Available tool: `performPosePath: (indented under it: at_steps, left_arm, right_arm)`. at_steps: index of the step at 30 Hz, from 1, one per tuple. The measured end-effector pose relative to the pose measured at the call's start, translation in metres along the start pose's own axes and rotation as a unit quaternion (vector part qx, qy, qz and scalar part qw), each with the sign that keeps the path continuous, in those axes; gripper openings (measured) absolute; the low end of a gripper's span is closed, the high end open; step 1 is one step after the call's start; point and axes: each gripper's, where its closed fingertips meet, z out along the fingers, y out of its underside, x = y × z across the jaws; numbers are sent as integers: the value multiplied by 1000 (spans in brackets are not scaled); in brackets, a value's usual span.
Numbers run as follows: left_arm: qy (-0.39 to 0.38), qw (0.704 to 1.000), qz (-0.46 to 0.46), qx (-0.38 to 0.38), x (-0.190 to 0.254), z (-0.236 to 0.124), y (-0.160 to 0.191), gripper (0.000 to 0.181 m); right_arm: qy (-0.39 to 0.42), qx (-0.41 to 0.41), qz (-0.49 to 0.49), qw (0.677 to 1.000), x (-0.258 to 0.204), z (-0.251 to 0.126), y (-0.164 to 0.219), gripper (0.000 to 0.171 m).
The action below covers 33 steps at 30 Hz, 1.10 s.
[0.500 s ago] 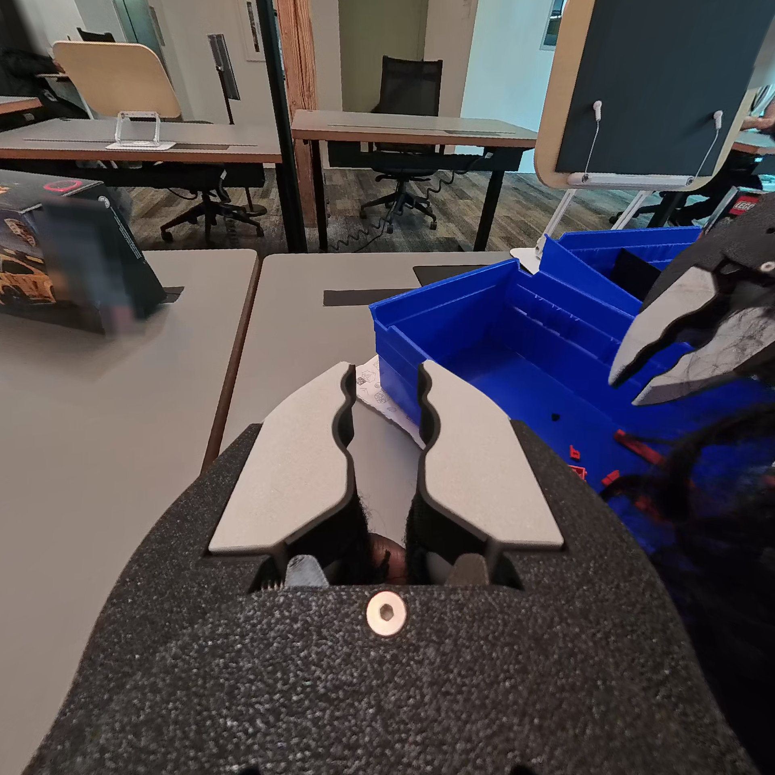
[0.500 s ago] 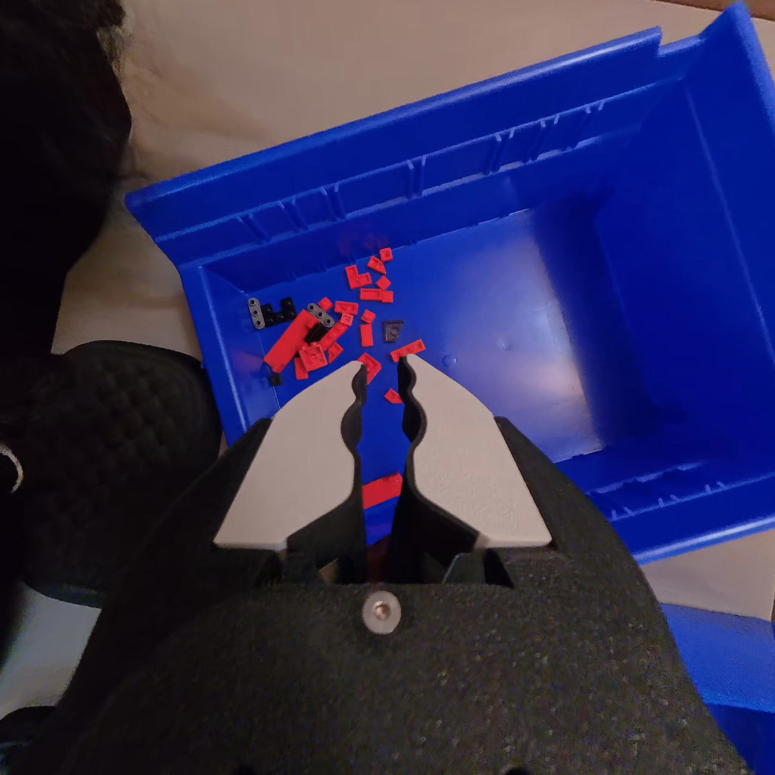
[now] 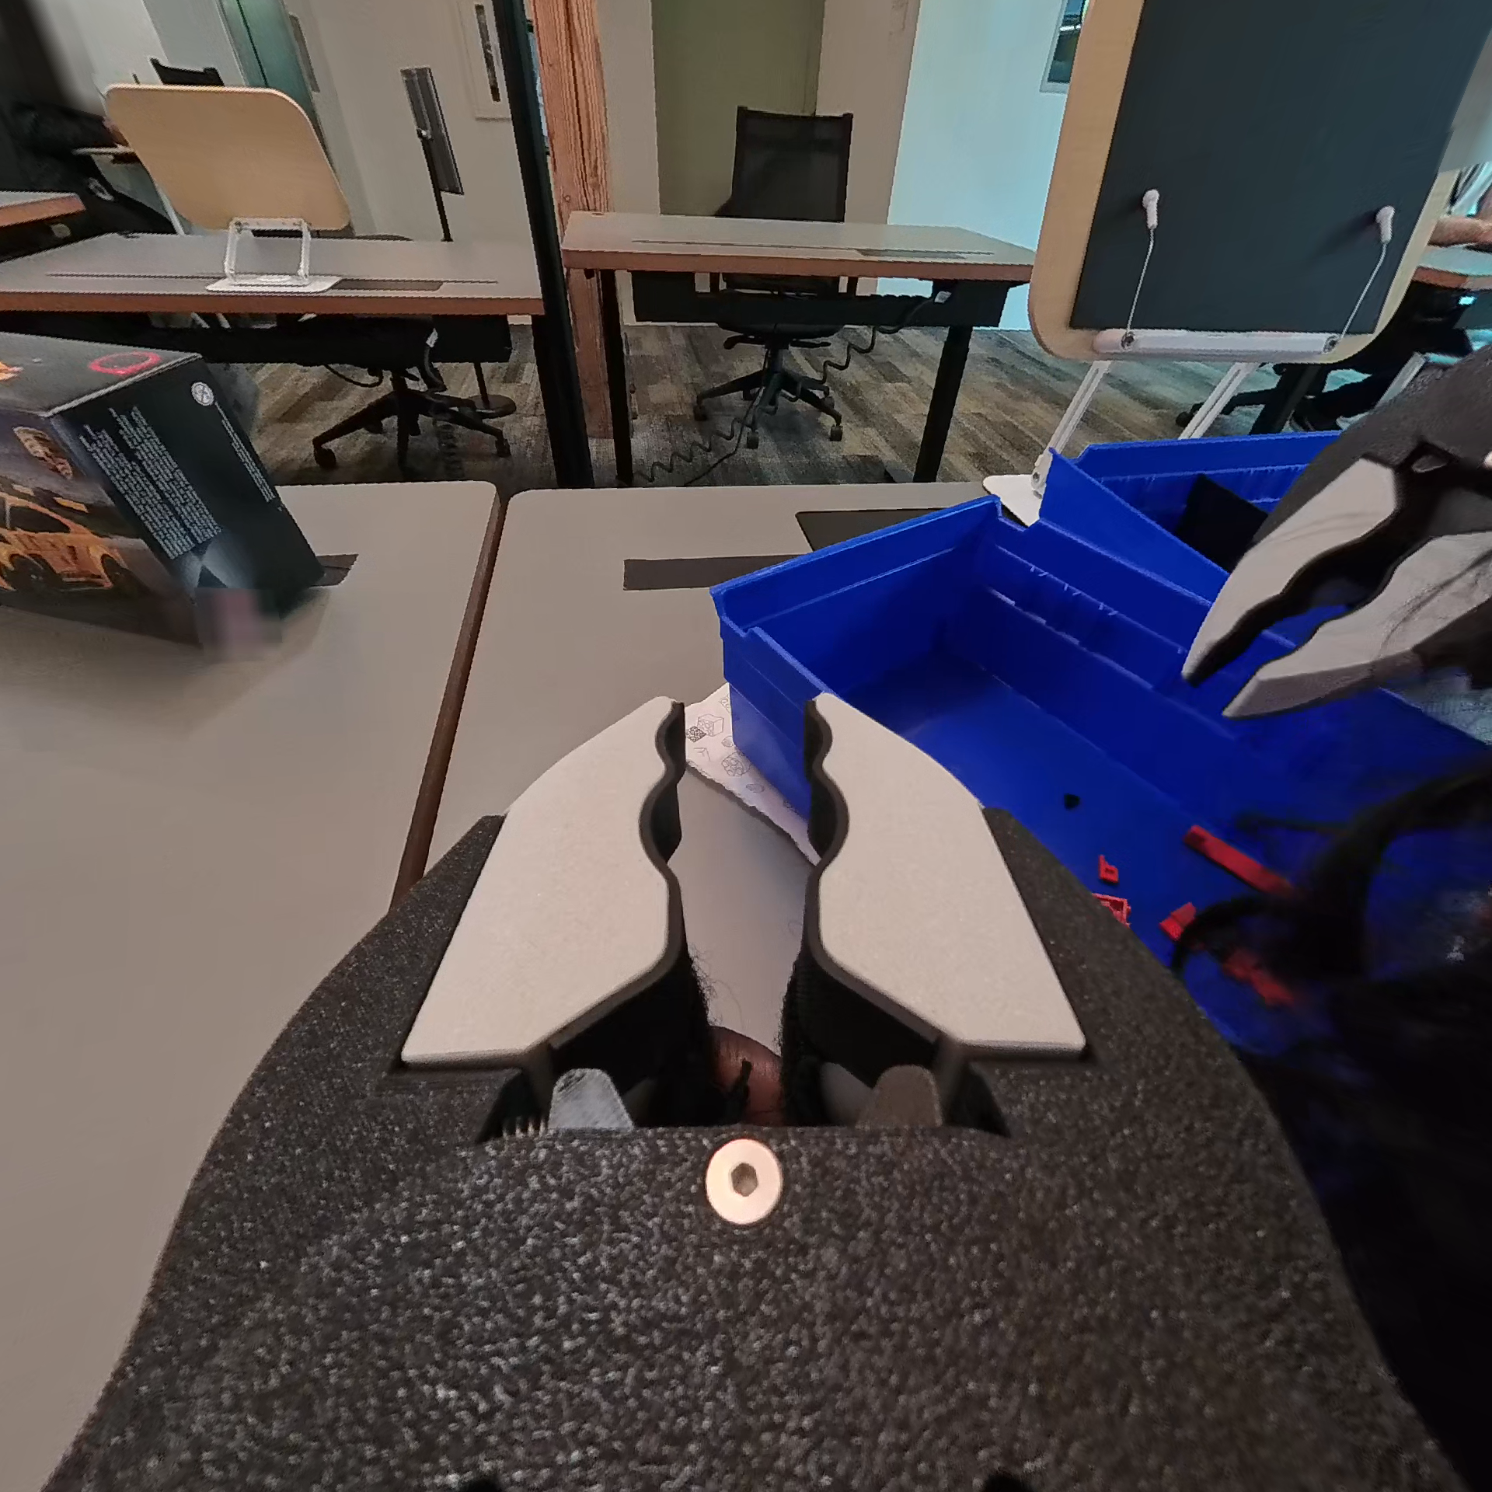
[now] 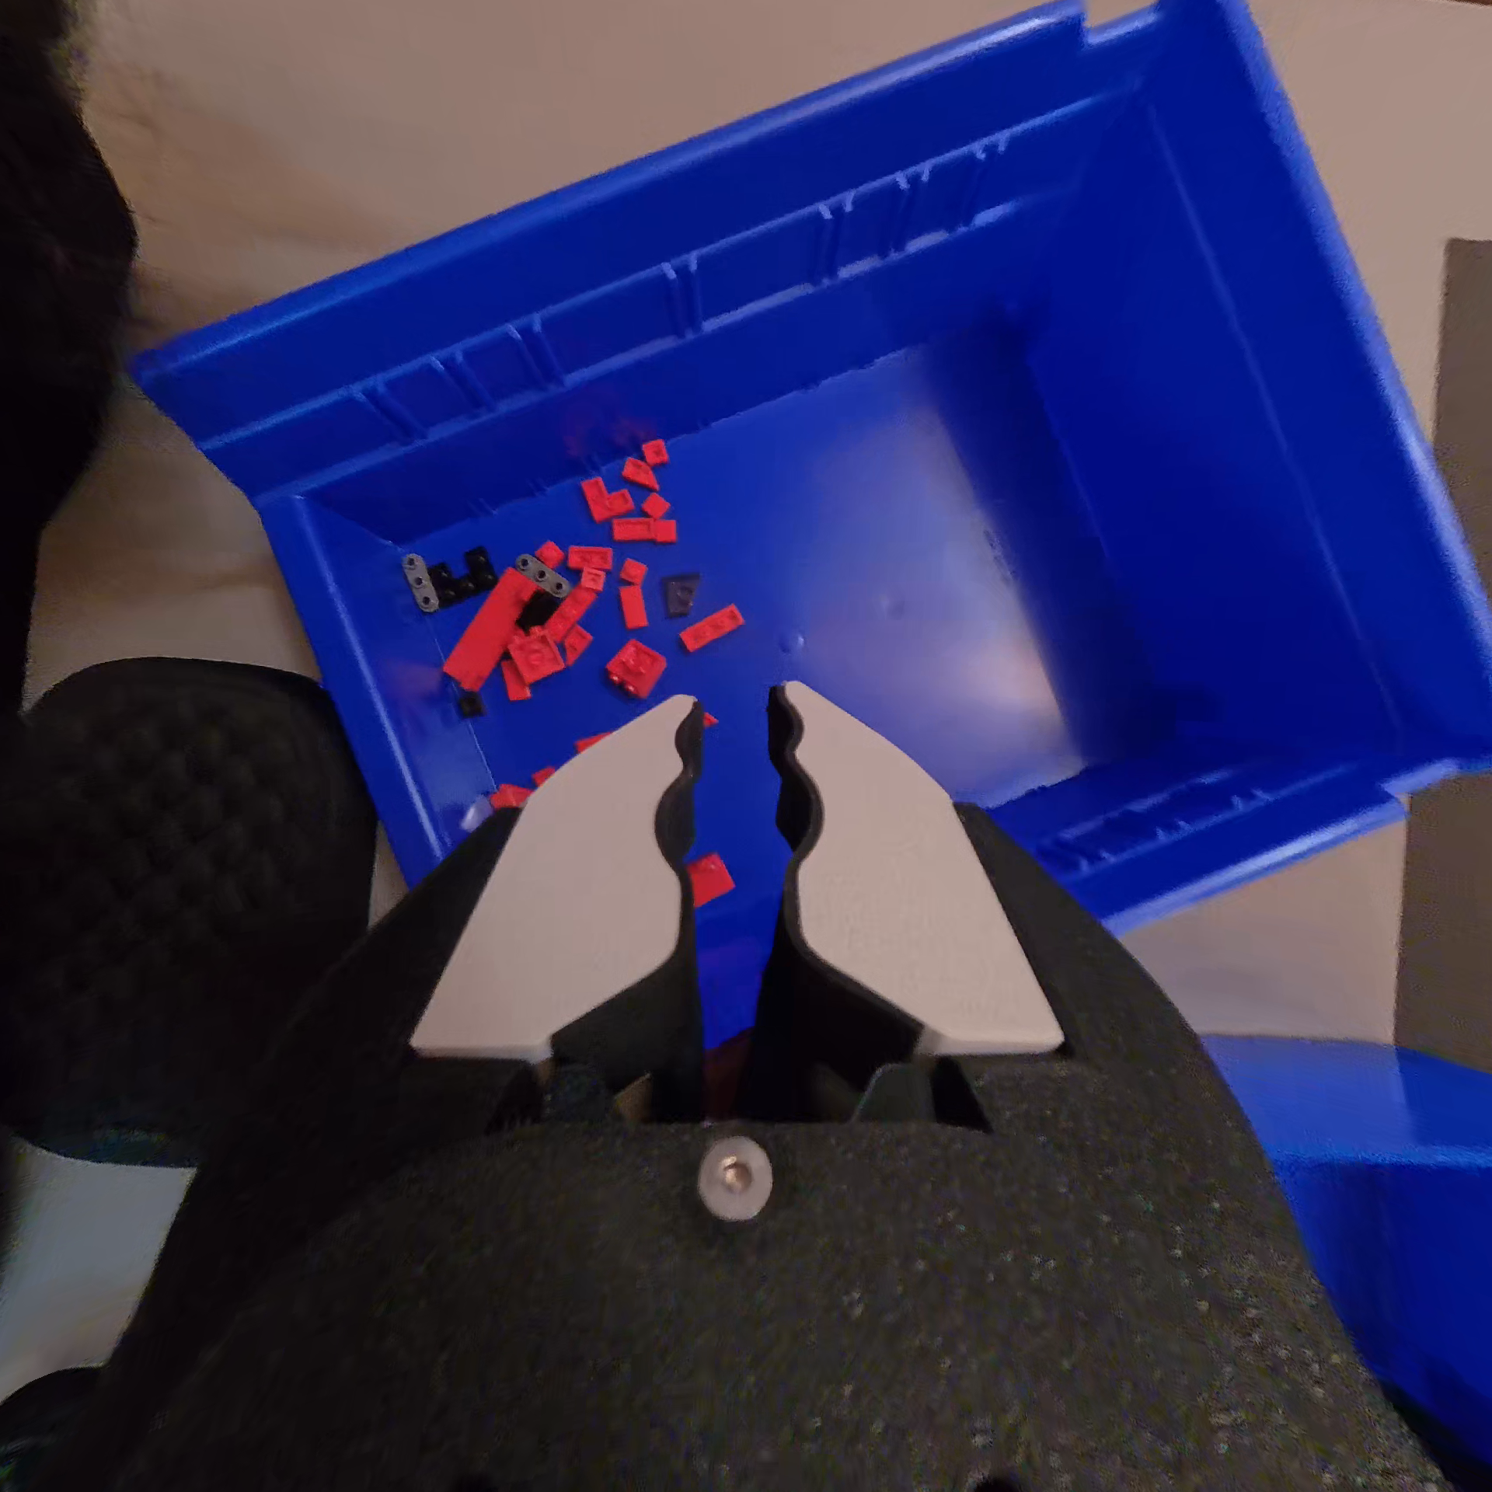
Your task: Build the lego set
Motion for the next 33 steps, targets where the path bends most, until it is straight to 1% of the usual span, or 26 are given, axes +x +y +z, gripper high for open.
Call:
performPosePath:
  at_steps: [5, 8, 11, 13, 20, 22, 26, 29, 30, 32, 33]
  left_arm:
    - [1, 1000, -1, 2, 0, 0, 0, 27]
    - [2, 1000, 0, 1, 1, 1, 0, 27]
    - [2, 1000, 0, 1, 1, 1, -1, 27]
    - [2, 1000, 2, 0, 2, 2, 0, 27]
    - [3, 1000, 8, -2, 6, 3, -2, 27]
    - [4, 1000, 10, -4, 7, 4, -2, 27]
    - [5, 1000, 17, -8, 11, 7, -2, 27]
    - [4, 1000, 26, -9, 15, 7, -5, 27]
    - [3, 1000, 30, -9, 16, 6, -6, 27]
    - [0, 999, 41, -5, 20, 3, -11, 27]
    - [-3, 999, 48, -2, 23, 1, -14, 28]
  right_arm:
    - [48, 13, 30, 998, 17, -21, 11, 17]
    - [56, 41, 57, 996, 15, -35, 18, 17]
    - [62, 54, 88, 993, 9, -46, 35, 20]
    - [56, 58, 114, 990, 0, -51, 50, 24]
    - [24, 85, 182, 979, -42, -68, 92, 48]
    - [23, 90, 195, 976, -51, -66, 103, 51]
    - [-2, 99, 232, 968, -66, -47, 117, 49]
    - [-44, 106, 244, 963, -82, -29, 111, 42]
    - [-49, 107, 241, 963, -85, -25, 108, 43]
    - [-31, 105, 227, 968, -83, -20, 105, 37]
    - [-37, 112, 223, 968, -85, -17, 100, 37]
